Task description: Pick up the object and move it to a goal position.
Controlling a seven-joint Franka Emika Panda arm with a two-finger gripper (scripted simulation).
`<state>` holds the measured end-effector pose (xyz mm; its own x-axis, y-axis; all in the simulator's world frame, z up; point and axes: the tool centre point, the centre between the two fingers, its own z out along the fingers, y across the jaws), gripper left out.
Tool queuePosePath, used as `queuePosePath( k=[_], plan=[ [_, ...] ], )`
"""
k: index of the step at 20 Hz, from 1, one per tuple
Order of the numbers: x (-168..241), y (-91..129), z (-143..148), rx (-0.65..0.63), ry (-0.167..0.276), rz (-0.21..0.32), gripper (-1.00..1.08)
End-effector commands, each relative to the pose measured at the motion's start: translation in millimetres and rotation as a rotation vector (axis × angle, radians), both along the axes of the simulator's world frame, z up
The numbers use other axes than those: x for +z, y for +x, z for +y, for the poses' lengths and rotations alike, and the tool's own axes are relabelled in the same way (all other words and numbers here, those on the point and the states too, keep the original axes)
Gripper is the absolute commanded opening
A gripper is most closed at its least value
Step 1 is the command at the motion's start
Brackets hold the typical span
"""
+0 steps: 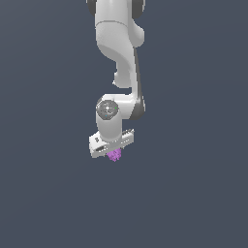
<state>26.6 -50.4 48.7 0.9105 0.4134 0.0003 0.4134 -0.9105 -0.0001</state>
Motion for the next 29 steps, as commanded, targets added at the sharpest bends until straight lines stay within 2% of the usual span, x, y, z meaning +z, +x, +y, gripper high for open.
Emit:
queuePosePath(
  k=[1, 6, 20, 24, 29],
  plan=[
    [7.8, -2.8, -8.3, -0.001, 0.000, -0.001, -1.00],
    [33.7, -13.6, -35.2, -0.001, 0.000, -0.001, -1.00],
    [138.2, -53.6, -144.0, -0.001, 0.001, 0.000, -1.00],
    [154.2, -58.7, -160.8, -0.001, 0.001, 0.000, -1.00],
    [159.4, -59.1, -167.0, -0.001, 0.000, 0.000, -1.00]
  ],
)
